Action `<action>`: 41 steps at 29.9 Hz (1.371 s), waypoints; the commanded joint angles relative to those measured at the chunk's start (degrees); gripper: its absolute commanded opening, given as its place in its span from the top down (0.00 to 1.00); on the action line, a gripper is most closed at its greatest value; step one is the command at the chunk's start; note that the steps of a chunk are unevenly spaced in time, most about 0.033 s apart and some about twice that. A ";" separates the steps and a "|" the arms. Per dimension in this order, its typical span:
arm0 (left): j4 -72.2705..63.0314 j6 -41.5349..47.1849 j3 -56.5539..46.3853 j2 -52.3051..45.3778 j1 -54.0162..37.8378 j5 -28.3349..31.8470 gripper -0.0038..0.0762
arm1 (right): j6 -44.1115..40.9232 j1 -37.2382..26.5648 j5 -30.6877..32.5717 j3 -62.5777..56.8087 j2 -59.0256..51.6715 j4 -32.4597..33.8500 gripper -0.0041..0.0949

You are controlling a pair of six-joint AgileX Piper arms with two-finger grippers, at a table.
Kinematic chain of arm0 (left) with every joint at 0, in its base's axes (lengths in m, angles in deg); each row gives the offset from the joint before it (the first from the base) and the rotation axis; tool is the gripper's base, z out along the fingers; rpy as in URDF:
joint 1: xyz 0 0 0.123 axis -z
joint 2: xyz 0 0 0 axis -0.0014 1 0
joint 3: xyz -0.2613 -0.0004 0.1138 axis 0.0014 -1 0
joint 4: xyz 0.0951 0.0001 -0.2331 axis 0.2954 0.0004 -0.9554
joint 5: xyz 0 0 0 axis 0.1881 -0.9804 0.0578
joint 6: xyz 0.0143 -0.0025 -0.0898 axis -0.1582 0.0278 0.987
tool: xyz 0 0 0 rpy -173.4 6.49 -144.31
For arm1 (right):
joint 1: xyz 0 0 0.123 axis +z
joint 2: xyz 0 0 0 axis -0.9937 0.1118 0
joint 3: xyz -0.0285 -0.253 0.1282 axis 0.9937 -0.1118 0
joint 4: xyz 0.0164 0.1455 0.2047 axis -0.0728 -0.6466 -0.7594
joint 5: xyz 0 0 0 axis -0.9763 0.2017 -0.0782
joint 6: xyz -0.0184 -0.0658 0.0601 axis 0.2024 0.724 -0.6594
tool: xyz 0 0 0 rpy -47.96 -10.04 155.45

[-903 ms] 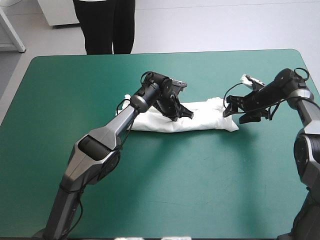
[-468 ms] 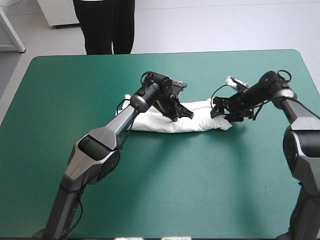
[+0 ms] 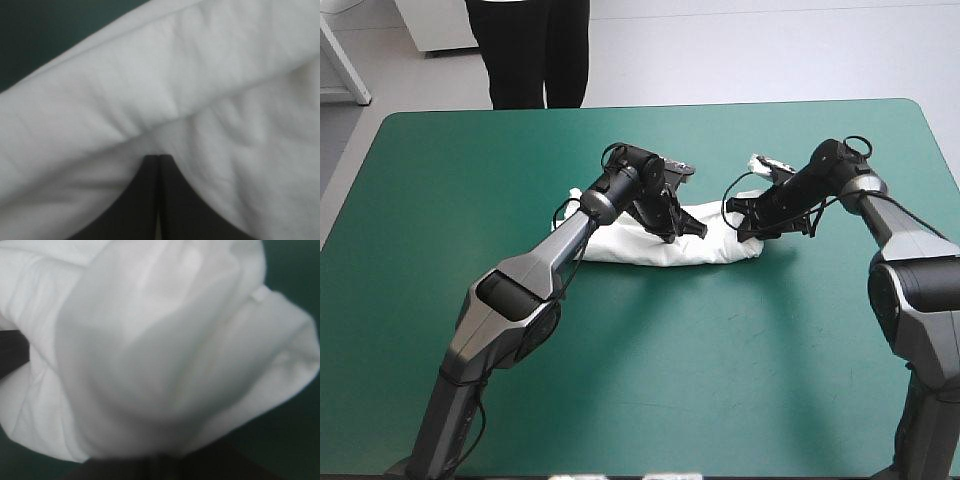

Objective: Fold the cloth

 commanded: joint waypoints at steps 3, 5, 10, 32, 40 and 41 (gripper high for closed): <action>-1.90 -0.11 0.99 -2.58 0.49 -1.94 0.96 | -0.24 0.35 1.29 4.74 -8.94 -3.33 0.97; -1.90 -0.12 0.99 -2.58 0.49 -1.94 0.96 | -0.24 0.35 1.72 5.35 -10.78 -3.33 0.97; -1.90 -0.12 0.99 -2.58 0.49 -1.94 0.96 | -0.90 0.35 3.23 5.63 -14.36 -3.74 0.97; 8.32 0.15 -6.15 -19.10 0.38 -3.20 0.96 | 0.43 3.24 2.77 5.63 -16.09 -5.40 0.97; 12.63 1.47 -34.43 -39.83 -3.83 -3.08 0.96 | 0.64 9.37 -2.49 5.85 -16.09 -5.40 0.97; 13.13 1.47 -36.81 -42.39 -4.35 -3.08 0.96 | 0.64 10.09 -3.29 6.14 -16.09 -5.40 0.97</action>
